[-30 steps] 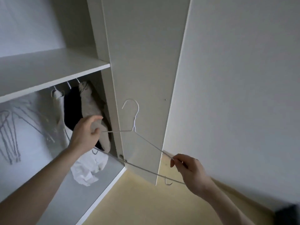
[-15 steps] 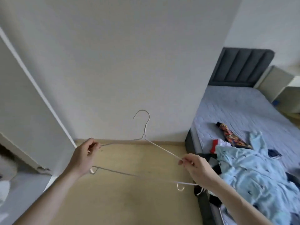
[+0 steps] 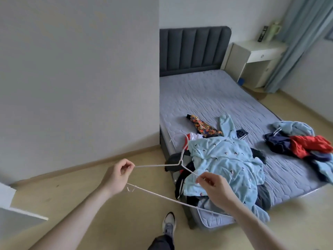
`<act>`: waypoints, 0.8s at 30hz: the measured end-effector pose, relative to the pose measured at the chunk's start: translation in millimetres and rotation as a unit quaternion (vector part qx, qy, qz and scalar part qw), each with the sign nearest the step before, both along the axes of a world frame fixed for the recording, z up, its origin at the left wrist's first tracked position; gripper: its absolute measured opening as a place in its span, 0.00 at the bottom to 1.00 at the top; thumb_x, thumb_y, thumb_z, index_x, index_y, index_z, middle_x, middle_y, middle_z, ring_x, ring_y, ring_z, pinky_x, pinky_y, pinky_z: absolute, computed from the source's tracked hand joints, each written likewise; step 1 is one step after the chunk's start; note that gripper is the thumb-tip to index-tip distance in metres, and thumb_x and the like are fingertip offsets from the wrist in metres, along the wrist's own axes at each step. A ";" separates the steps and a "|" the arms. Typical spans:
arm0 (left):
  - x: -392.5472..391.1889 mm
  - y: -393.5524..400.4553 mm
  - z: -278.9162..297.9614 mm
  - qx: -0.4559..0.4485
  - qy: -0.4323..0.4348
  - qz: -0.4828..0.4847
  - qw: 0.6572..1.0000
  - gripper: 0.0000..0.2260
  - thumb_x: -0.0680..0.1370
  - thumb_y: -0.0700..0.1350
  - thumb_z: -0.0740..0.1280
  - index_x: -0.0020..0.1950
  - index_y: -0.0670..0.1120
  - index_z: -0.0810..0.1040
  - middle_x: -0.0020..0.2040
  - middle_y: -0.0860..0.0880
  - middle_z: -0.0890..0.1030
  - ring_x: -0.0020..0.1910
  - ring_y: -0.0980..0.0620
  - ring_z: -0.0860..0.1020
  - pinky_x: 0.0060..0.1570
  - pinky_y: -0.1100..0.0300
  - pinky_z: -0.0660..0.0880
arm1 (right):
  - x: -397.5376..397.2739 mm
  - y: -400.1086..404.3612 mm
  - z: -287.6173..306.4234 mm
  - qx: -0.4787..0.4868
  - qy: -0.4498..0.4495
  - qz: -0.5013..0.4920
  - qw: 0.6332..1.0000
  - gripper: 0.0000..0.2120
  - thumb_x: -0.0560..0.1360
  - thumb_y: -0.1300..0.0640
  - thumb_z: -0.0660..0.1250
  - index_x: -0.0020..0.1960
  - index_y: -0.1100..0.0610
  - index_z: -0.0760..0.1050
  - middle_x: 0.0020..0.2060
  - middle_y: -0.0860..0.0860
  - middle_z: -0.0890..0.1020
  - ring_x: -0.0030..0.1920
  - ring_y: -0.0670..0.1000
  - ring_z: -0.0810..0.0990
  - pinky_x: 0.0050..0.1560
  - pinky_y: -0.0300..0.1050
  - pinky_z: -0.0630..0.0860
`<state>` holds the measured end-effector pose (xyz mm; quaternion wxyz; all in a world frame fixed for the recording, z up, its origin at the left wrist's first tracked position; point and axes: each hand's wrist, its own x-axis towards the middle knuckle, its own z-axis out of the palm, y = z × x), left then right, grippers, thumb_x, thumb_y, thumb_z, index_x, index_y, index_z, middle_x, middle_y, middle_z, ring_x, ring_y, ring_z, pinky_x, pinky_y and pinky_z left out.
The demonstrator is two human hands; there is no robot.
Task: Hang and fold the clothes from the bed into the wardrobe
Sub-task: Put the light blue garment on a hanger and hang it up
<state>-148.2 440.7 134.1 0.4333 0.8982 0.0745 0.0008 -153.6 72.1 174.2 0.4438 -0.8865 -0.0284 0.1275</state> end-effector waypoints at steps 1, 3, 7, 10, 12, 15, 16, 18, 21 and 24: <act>12.0 -11.1 -6.1 0.001 0.006 -0.007 1.000 0.06 0.81 0.43 0.69 0.47 0.53 0.82 0.42 0.57 0.83 0.43 0.57 0.79 0.45 0.63 0.74 | 5.6 -12.4 -2.7 -0.004 0.001 -0.009 1.000 0.10 0.80 0.53 0.68 0.41 0.47 0.83 0.28 0.50 0.80 0.25 0.43 0.66 0.30 0.39 0.62; 41.0 -33.9 -24.4 -0.002 0.020 -0.010 1.000 0.06 0.80 0.42 0.70 0.51 0.54 0.82 0.47 0.59 0.83 0.49 0.61 0.79 0.51 0.64 0.74 | 21.9 -40.1 -8.9 -0.010 0.003 -0.030 0.999 0.10 0.80 0.53 0.69 0.40 0.47 0.82 0.27 0.48 0.79 0.24 0.43 0.67 0.30 0.40 0.63; 115.9 -83.4 -73.2 -0.013 0.079 -0.018 0.997 0.09 0.79 0.39 0.71 0.50 0.55 0.81 0.51 0.55 0.82 0.52 0.55 0.80 0.54 0.63 0.73 | 76.7 -97.6 -28.2 -0.027 0.009 -0.073 0.997 0.10 0.80 0.55 0.68 0.40 0.49 0.82 0.26 0.45 0.79 0.24 0.42 0.67 0.28 0.37 0.63; 162.2 -119.9 -109.5 -0.015 0.163 -0.041 0.986 0.09 0.80 0.37 0.68 0.50 0.52 0.79 0.54 0.50 0.79 0.55 0.49 0.77 0.51 0.70 0.69 | 120.7 -137.8 -48.3 -0.044 0.029 -0.102 0.993 0.12 0.80 0.56 0.69 0.38 0.48 0.81 0.27 0.49 0.80 0.23 0.43 0.67 0.28 0.39 0.64; 179.0 -139.3 -120.2 -0.011 0.200 -0.061 0.978 0.08 0.81 0.37 0.67 0.52 0.51 0.78 0.56 0.49 0.76 0.57 0.48 0.76 0.52 0.68 0.69 | 138.4 -153.4 -53.2 -0.061 0.037 -0.122 0.990 0.13 0.80 0.56 0.70 0.36 0.48 0.79 0.25 0.48 0.77 0.23 0.43 0.67 0.29 0.40 0.64; 230.6 -176.0 -149.1 0.014 0.239 -0.089 0.967 0.05 0.82 0.43 0.66 0.55 0.51 0.79 0.56 0.52 0.75 0.55 0.51 0.76 0.53 0.62 0.71 | 185.5 -182.7 -67.8 -0.078 0.048 -0.154 0.984 0.12 0.79 0.55 0.69 0.37 0.53 0.80 0.23 0.47 0.73 0.23 0.43 0.66 0.27 0.36 0.61; 244.9 -187.7 -156.1 0.026 0.255 -0.097 0.962 0.05 0.82 0.44 0.66 0.57 0.50 0.79 0.57 0.52 0.75 0.55 0.52 0.77 0.52 0.62 0.70 | 197.4 -190.7 -71.6 -0.080 0.048 -0.164 0.982 0.12 0.79 0.55 0.69 0.37 0.55 0.80 0.23 0.48 0.73 0.23 0.43 0.66 0.27 0.36 0.61; 264.0 -207.6 -168.6 0.044 0.291 -0.113 0.949 0.07 0.81 0.45 0.66 0.58 0.49 0.80 0.58 0.51 0.76 0.55 0.51 0.77 0.52 0.62 0.71 | 211.9 -204.4 -80.5 -0.084 0.046 -0.185 0.978 0.14 0.80 0.53 0.68 0.37 0.56 0.79 0.25 0.53 0.75 0.24 0.44 0.66 0.29 0.41 0.62; 284.5 -242.5 -191.1 0.074 0.335 -0.135 0.930 0.07 0.79 0.45 0.66 0.57 0.50 0.79 0.60 0.49 0.76 0.56 0.49 0.77 0.57 0.57 0.75 | 229.8 -234.0 -102.3 -0.087 0.062 -0.227 0.968 0.16 0.80 0.51 0.68 0.36 0.56 0.76 0.26 0.53 0.74 0.26 0.44 0.68 0.31 0.48 0.69; 300.0 -278.2 -215.0 0.099 0.362 -0.153 0.914 0.08 0.78 0.44 0.65 0.56 0.52 0.78 0.62 0.49 0.74 0.57 0.49 0.77 0.59 0.54 0.77 | 249.8 -265.0 -128.4 -0.087 0.073 -0.255 0.960 0.15 0.81 0.49 0.66 0.38 0.54 0.78 0.25 0.53 0.74 0.26 0.47 0.69 0.30 0.50 0.73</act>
